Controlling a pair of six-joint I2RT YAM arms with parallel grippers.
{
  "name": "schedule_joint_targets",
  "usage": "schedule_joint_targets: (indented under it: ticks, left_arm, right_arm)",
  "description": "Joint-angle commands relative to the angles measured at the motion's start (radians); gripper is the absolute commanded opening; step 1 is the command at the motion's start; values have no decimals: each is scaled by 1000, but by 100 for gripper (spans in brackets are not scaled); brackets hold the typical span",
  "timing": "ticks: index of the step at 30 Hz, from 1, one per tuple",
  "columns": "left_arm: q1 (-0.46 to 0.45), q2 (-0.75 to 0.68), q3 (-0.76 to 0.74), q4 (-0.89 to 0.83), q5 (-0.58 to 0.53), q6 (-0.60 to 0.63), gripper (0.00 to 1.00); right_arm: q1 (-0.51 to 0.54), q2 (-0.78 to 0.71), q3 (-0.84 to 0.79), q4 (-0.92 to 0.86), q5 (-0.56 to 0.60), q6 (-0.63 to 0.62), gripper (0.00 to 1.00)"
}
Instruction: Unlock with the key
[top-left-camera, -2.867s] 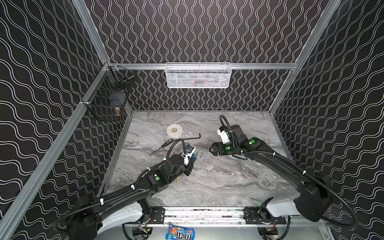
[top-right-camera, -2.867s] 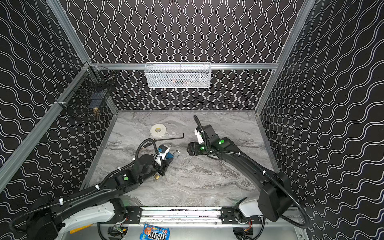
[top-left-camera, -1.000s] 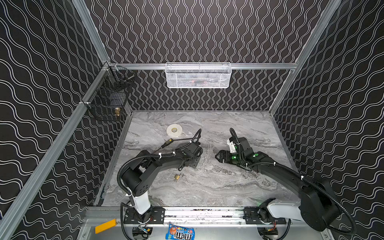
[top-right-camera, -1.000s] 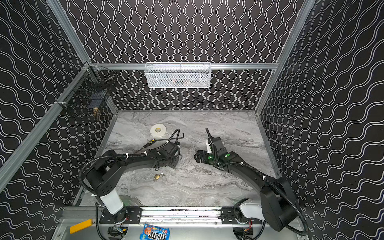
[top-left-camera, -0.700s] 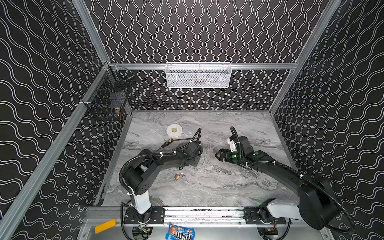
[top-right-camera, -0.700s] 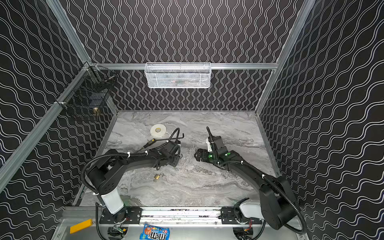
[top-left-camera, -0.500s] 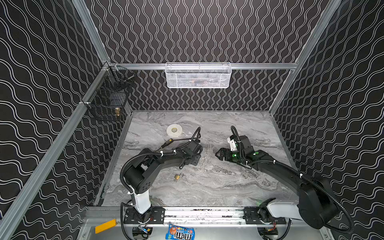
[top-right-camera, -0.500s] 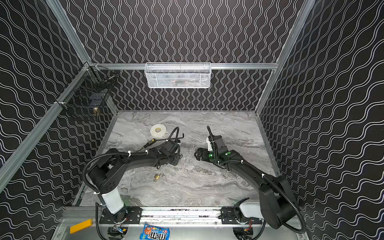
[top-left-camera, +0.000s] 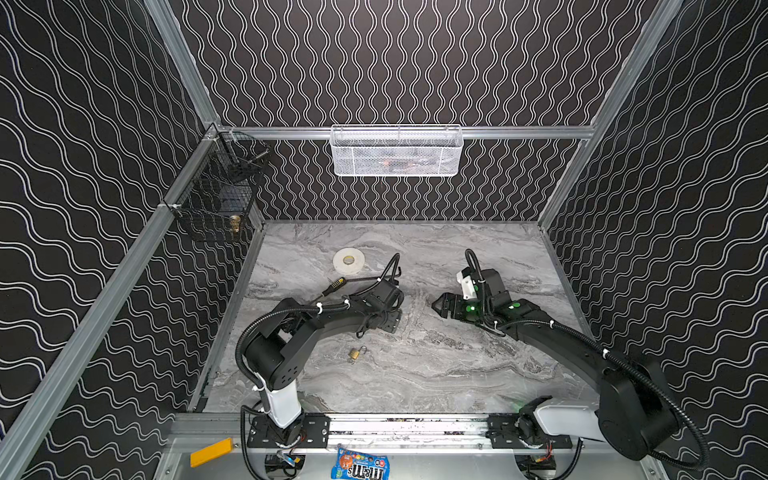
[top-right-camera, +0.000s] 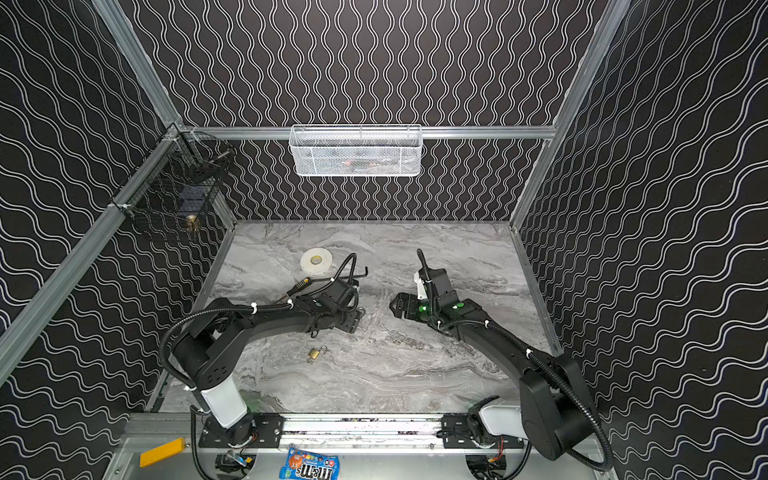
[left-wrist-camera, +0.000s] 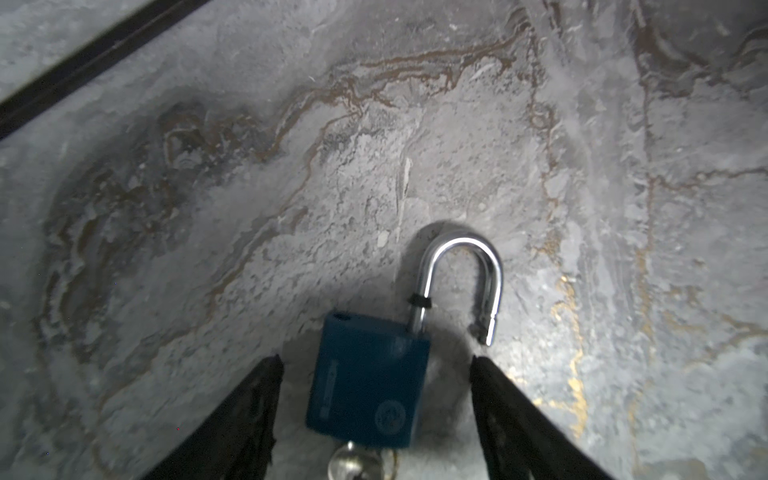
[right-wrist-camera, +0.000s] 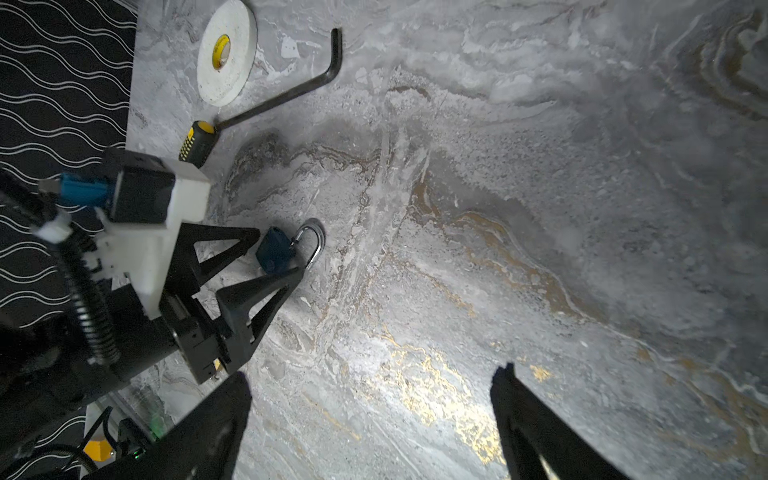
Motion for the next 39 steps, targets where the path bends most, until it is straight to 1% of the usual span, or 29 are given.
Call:
schedule_joint_targets:
  ticks: [1,2,4,5,7,9,11,12,14,15,17,18,20,21,23,25,26,28,30,31,32,34,35,36,37,38,39]
  left_arm:
    - [5,-53,14,-21,8,-18,78]
    - [5,-87,9,-18,8,-21,80]
    - [8,-157,-5,-19,-27,-41,87]
    - [14,-192,-8,-29,-43,-51,90]
    - [27,-262,-10,-50,-67,-61,93]
    - [40,-345,-28,-45,-99,-59,98]
    - [66,-436,-49,-48,-168,-73,99]
    - [86,-470,-58,-45,-197,-80,99]
    - [155,-526,-83,-48,-240,-87,99]
    - [187,-538,-84,-66,-285,-97,99]
    - [269,-549,-90,-115,-414,-140,99]
    - [309,-549,-103,-110,-445,-147,99]
    - [427,-544,-151,-54,-468,-139,99]
    - [467,-540,-175,-26,-485,-135,99]
    - [552,-521,-248,110,-511,-80,99]
    - [598,-481,-324,278,-500,0,99]
    - [606,-460,-364,374,-485,53,98]
    - [607,-420,-451,572,-436,133,99]
    - [608,-357,-542,826,-361,209,99]
    - [608,-324,-570,923,-329,238,99]
    - [607,-301,-589,977,-304,243,99]
    - [608,-268,-621,1074,-237,247,99]
    - [608,-245,-634,1133,-219,257,99]
    - [609,-220,-637,1167,-193,266,99]
    - [610,-194,-622,1151,-167,273,99]
    - [610,-169,-616,1176,-146,291,99]
    - [608,-134,-616,1208,-100,312,99]
  right_arm:
    - [-9,-18,25,24,12,-5,92]
    - [-15,-25,30,28,19,-5,93]
    - [-16,-41,30,43,34,-2,94]
    - [-39,-49,34,52,45,0,96]
    - [-74,-66,46,49,77,3,98]
    - [-117,-91,42,64,119,-3,99]
    - [-182,-122,12,109,178,1,99]
    - [-213,-136,-3,125,206,8,99]
    - [-291,-162,-49,179,256,19,99]
    - [-324,-173,-73,207,273,17,99]
    - [-377,-200,-143,307,344,-5,99]
    - [-395,-210,-173,352,380,-17,99]
    - [-425,-214,-243,453,476,-64,99]
    - [-434,-209,-268,497,518,-89,99]
    - [-448,-179,-310,591,613,-164,99]
    - [-456,-141,-339,667,713,-214,99]
    - [-458,-123,-353,698,762,-226,99]
    - [-460,-89,-411,844,799,-277,99]
    - [-463,-47,-460,980,798,-317,99]
    - [-462,-20,-476,1050,793,-338,99]
    - [-464,1,-489,1104,781,-354,99]
    - [-487,60,-514,1202,668,-357,99]
    - [-494,86,-537,1279,612,-367,99]
    - [-500,125,-566,1379,554,-390,99]
    - [-503,159,-580,1458,515,-418,99]
    - [-505,162,-574,1442,474,-430,99]
    - [-504,157,-560,1373,412,-435,99]
